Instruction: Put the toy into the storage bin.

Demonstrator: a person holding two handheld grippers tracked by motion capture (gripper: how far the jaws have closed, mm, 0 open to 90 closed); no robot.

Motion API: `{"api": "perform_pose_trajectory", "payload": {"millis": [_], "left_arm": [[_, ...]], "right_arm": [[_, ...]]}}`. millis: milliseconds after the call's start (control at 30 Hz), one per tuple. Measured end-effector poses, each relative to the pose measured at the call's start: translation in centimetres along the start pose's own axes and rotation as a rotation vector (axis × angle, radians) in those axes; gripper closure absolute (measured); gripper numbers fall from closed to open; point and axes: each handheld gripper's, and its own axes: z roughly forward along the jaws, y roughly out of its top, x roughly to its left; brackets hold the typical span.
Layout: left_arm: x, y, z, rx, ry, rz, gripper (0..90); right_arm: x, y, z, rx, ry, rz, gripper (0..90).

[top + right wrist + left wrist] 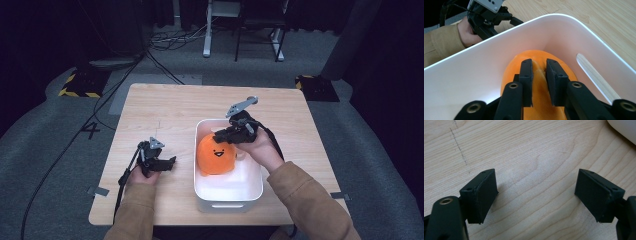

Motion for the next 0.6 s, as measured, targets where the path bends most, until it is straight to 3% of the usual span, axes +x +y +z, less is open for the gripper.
{"api": "perform_pose_trajectory", "payload": {"millis": [233, 600], "left_arm": [[0.00, 0.00, 0.00, 0.000, 0.000, 0.001, 18.6], [0.00, 0.00, 0.00, 0.000, 0.000, 0.000, 18.6]], "right_arm": [[-0.35, -0.30, -0.31, -0.026, 0.027, 0.054, 67.2], [-0.37, -0.50, -0.51, -0.058, 0.029, 0.056, 61.4]]}}
